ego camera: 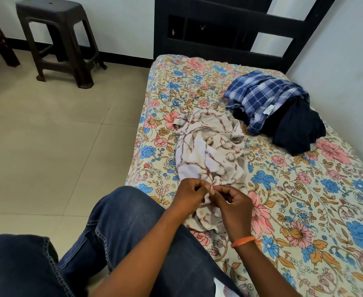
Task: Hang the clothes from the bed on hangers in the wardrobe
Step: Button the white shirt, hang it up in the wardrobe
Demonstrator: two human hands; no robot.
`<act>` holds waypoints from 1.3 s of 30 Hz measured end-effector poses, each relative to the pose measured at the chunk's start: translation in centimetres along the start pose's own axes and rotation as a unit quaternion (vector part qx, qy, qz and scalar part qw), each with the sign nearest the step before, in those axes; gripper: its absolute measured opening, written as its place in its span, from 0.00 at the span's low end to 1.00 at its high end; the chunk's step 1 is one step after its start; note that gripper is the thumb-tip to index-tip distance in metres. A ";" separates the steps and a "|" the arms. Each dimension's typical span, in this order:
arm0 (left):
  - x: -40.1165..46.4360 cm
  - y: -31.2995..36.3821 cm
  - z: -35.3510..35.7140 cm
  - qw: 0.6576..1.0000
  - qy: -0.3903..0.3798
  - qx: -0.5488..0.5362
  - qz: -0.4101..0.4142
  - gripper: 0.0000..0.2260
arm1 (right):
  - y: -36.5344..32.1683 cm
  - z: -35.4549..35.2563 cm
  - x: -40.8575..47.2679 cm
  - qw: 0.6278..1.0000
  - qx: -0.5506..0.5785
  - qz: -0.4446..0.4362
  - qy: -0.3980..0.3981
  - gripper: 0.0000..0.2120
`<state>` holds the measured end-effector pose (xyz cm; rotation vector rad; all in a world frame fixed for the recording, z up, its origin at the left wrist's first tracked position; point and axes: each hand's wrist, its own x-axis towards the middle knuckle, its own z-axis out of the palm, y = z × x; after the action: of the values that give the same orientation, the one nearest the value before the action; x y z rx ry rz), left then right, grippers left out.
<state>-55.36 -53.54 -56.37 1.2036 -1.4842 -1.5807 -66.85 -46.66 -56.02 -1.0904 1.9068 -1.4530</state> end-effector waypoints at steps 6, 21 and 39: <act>0.4 -0.4 0.1 0.997 -0.030 0.076 -0.007 0.10 | -0.4 0.3 -0.1 0.985 0.133 0.106 -0.015 0.07; 0.0 -0.7 0.9 0.967 0.030 0.246 0.061 0.07 | 0.5 0.2 0.3 0.992 0.092 0.080 0.004 0.09; 0.5 -1.2 0.7 0.995 -0.044 0.089 0.012 0.16 | -0.3 -0.4 1.1 0.925 0.310 0.213 -0.052 0.12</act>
<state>-56.01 -53.54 -57.67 1.2223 -1.7199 -1.5292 -67.72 -47.36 -55.54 -0.4138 1.3376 -1.5365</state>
